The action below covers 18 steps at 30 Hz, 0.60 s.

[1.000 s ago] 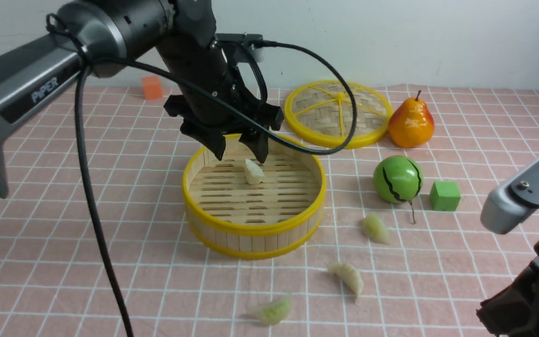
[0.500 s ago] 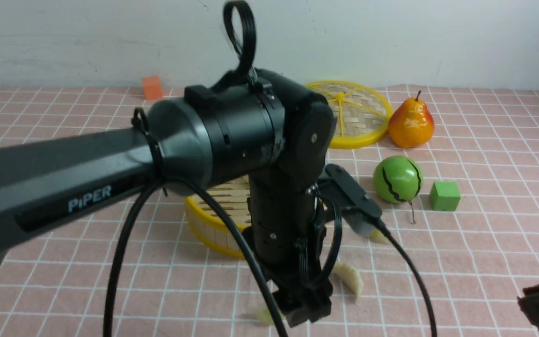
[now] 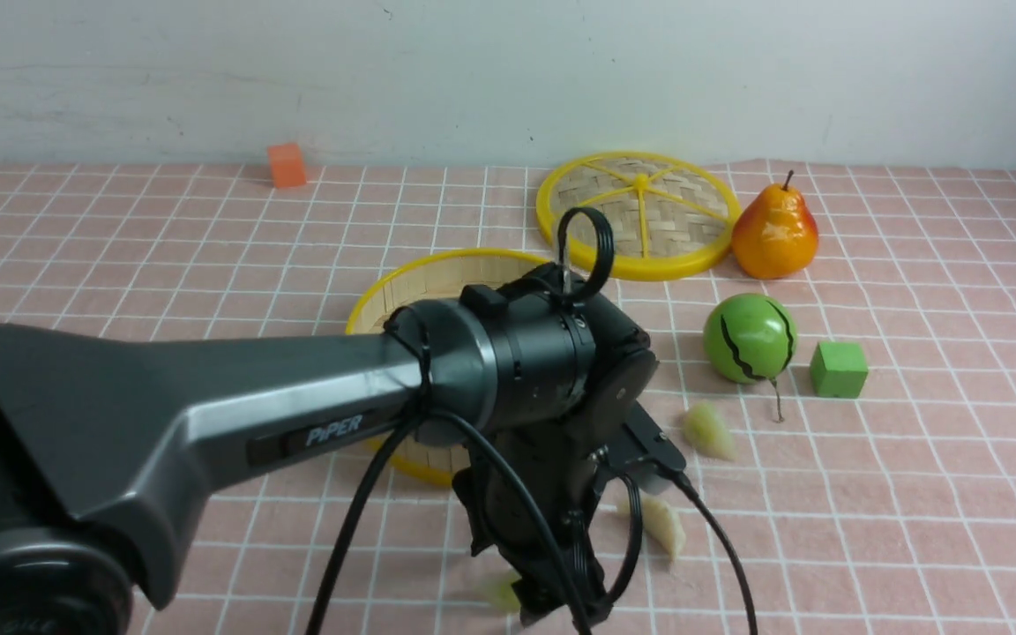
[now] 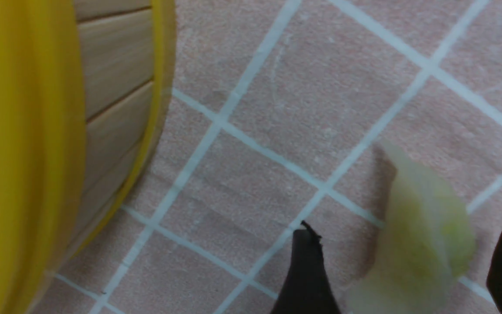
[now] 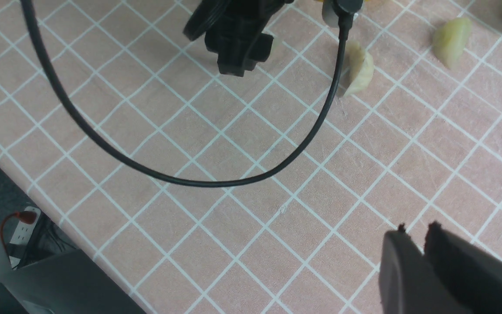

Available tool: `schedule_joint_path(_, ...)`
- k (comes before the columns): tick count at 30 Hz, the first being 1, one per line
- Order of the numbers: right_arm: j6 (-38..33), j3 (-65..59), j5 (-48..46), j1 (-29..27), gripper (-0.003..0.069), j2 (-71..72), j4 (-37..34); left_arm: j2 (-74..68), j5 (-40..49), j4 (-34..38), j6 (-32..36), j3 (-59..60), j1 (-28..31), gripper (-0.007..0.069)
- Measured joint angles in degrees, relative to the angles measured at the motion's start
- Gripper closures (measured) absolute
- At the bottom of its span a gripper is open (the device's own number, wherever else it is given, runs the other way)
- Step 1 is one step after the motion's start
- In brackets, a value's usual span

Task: Put the dumplings into the steamer on the table with the pink tablecloth.
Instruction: 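Reach for and grasp a dumpling on the table with the left gripper, then place the dumpling into the bamboo steamer basket with the left gripper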

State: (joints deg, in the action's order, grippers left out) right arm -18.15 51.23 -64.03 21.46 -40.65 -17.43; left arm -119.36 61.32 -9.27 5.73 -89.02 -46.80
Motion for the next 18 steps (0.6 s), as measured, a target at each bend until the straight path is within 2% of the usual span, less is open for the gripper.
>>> schedule_joint_path(2,0.0,0.0,0.0,0.0,0.0573,0.0,0.0,-0.4,-0.1,-0.8,-1.7,0.0,0.0,0.0162)
schedule_joint_path(6,0.0,0.0,0.0,0.0,0.057,0.0,0.0,-0.7,-0.1,-0.8,-4.6,0.0,0.0,0.0364)
schedule_joint_path(7,0.0,0.0,0.0,0.0,0.0569,0.0,0.0,-0.7,-0.1,-0.8,-4.6,0.0,0.0,0.0376)
schedule_joint_path(8,0.0,0.0,0.0,0.0,0.0568,0.0,0.0,-0.7,-0.1,-0.3,-4.8,0.0,0.0,0.0431)
schedule_joint_path(14,0.0,0.0,0.0,0.0,0.0562,0.0,0.0,2.0,1.0,1.9,-5.2,-0.2,0.0,0.0429)
schedule_joint_path(18,0.0,0.0,0.1,0.0,0.0561,0.0,0.0,6.8,3.1,2.3,-6.1,-5.0,0.4,0.0429)
